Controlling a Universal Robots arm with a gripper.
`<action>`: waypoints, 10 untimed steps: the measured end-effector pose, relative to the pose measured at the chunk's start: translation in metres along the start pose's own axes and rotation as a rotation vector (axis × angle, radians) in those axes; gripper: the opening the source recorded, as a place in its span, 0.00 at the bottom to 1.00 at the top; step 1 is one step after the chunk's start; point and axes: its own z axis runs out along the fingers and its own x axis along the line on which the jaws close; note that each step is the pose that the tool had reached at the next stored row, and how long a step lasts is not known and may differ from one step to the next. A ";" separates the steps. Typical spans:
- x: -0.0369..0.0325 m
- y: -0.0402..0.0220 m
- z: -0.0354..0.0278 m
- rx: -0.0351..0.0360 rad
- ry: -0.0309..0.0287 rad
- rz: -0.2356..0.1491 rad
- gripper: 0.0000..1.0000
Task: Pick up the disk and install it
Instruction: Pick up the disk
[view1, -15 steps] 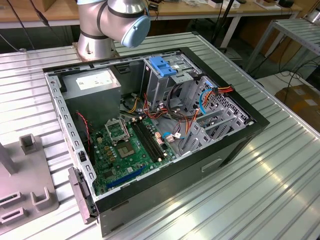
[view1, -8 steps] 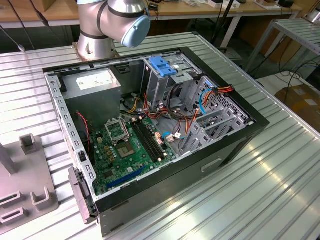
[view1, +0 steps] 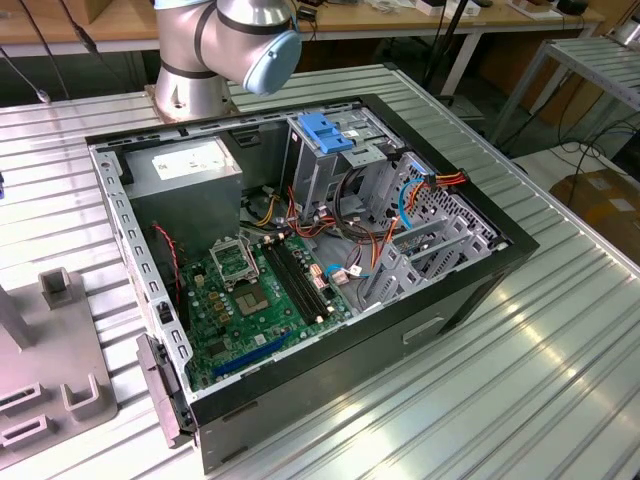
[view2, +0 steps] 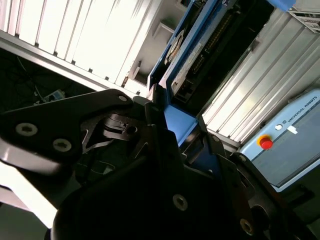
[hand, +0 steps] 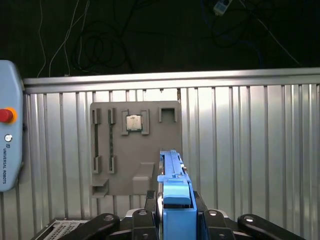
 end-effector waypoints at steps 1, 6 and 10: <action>0.0000 -0.0018 0.0000 -0.0001 0.0001 0.000 0.37; -0.0004 -0.0132 0.0002 0.0000 0.0000 0.000 0.37; -0.0005 -0.0177 -0.0007 -0.0003 0.0002 0.000 0.37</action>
